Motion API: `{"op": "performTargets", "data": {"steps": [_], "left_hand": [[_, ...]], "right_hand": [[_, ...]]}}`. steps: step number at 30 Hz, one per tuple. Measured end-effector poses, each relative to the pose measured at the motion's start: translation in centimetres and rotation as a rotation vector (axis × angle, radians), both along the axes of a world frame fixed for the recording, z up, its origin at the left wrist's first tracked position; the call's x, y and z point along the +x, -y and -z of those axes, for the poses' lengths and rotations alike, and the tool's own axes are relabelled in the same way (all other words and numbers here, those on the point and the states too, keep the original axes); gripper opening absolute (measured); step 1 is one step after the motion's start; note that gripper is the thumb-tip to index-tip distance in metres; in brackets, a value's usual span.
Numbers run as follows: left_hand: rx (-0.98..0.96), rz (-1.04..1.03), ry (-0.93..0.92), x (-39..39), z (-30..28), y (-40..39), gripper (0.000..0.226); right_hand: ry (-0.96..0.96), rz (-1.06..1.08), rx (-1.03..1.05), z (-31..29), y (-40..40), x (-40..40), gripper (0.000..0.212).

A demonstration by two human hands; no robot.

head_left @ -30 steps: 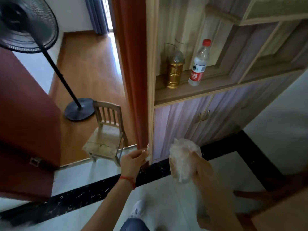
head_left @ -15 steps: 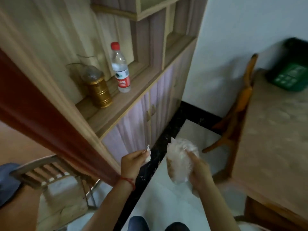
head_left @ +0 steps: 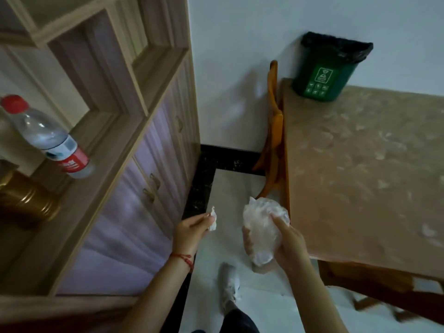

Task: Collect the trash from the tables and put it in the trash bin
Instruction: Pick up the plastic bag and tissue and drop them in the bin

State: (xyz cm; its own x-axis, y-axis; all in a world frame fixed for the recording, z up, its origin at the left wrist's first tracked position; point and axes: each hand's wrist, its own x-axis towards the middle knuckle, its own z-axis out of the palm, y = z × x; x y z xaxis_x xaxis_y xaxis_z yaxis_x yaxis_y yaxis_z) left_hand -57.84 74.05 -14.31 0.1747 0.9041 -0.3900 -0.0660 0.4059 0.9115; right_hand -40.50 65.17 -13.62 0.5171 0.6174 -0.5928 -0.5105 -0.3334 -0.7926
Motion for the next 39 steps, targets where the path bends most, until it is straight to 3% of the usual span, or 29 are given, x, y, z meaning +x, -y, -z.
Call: {"op": "performTargets", "data": {"steps": [5, 8, 10, 14, 18, 24, 28, 31, 33, 35, 39], "left_hand": [[0.009, 0.005, -0.029, 4.2, 0.8, -6.4, 0.033], [0.021, -0.012, -0.020, 6.6, 0.4, -10.3, 0.032], [0.039, -0.002, -0.019, 8.0, 0.1, -12.7, 0.015], [0.048, 0.005, 0.001, 10.5, -0.6, -16.7, 0.017], [0.021, -0.017, 0.023, 12.8, -1.3, -20.8, 0.018], [0.028, 0.037, 0.040, 16.1, -1.2, -29.5, 0.033], [0.011, 0.078, 0.034, 18.0, -0.6, -36.6, 0.036], [0.012, 0.086, 0.030, 19.1, -0.9, -41.2, 0.025], [0.015, 0.111, 0.052, 20.0, -1.7, -43.7, 0.022], [0.020, 0.140, 0.070, 20.9, -2.0, -45.9, 0.035], [-0.003, 0.145, 0.077, 22.6, -2.3, -49.5, 0.026]], "right_hand": [[-0.036, 0.040, 0.069, 0.0, -5.7, 4.0, 0.023], [-0.071, 0.021, 0.134, -0.7, -9.4, 6.4, 0.045], [-0.097, 0.005, 0.154, -1.0, -11.7, 8.0, 0.052], [-0.125, -0.019, 0.182, -1.1, -16.1, 10.4, 0.088], [-0.156, 0.013, 0.164, -1.3, -20.2, 11.9, 0.071], [-0.038, 0.023, 0.139, -1.3, -28.3, 13.9, 0.077], [0.007, 0.087, 0.133, -2.0, -34.4, 15.3, 0.041], [0.002, 0.073, 0.083, -2.2, -38.5, 16.3, 0.084], [-0.016, 0.083, 0.109, -2.1, -40.8, 17.1, 0.094], [-0.039, 0.103, 0.104, -2.4, -42.8, 18.0, 0.083], [-0.033, 0.173, 0.095, -2.7, -46.3, 19.4, 0.014]]}}
